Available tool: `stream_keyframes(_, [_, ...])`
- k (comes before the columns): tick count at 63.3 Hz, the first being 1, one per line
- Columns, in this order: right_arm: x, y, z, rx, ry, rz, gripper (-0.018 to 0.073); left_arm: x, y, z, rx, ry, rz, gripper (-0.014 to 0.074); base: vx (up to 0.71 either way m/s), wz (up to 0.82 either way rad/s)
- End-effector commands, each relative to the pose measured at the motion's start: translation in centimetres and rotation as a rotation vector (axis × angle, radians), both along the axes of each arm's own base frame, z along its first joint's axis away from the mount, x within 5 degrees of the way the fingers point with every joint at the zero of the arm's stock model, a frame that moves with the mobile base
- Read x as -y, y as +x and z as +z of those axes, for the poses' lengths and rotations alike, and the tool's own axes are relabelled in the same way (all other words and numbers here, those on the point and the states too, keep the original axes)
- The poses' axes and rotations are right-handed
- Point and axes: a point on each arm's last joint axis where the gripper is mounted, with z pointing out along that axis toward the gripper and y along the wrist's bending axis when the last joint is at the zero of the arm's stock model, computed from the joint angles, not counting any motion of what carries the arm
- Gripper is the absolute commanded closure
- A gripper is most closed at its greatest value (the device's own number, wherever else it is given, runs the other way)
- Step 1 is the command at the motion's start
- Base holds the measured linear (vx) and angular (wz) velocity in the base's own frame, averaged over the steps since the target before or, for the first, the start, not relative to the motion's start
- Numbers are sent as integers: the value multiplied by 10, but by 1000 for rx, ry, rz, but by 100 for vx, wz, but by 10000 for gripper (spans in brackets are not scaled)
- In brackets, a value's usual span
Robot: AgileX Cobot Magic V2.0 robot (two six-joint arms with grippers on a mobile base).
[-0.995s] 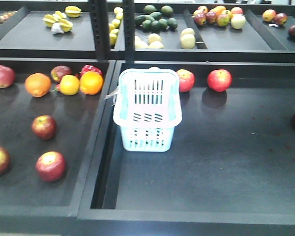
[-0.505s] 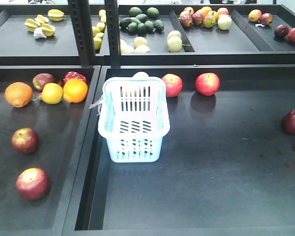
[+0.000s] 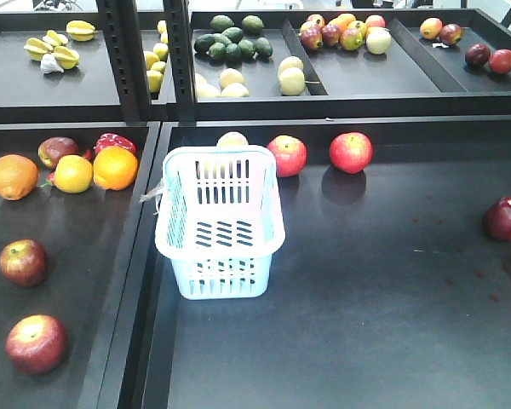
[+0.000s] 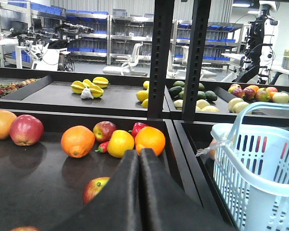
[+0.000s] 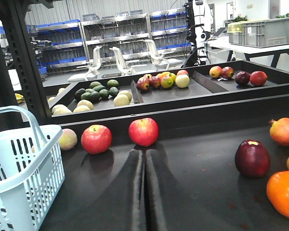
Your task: Pick three apples into basket with both arms
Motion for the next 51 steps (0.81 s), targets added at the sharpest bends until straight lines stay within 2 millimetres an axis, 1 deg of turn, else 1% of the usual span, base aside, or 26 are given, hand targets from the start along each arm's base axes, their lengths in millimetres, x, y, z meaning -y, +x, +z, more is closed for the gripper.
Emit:
stream_keyframes(1, [0,-1,3,70,-17,2,561,0,-1,0,71,-4,-5,603,6,0])
stream_keyframes(51, [0,-1,3,71,-17,2,561,0,-1,0,71,-4,-5,603,5,1])
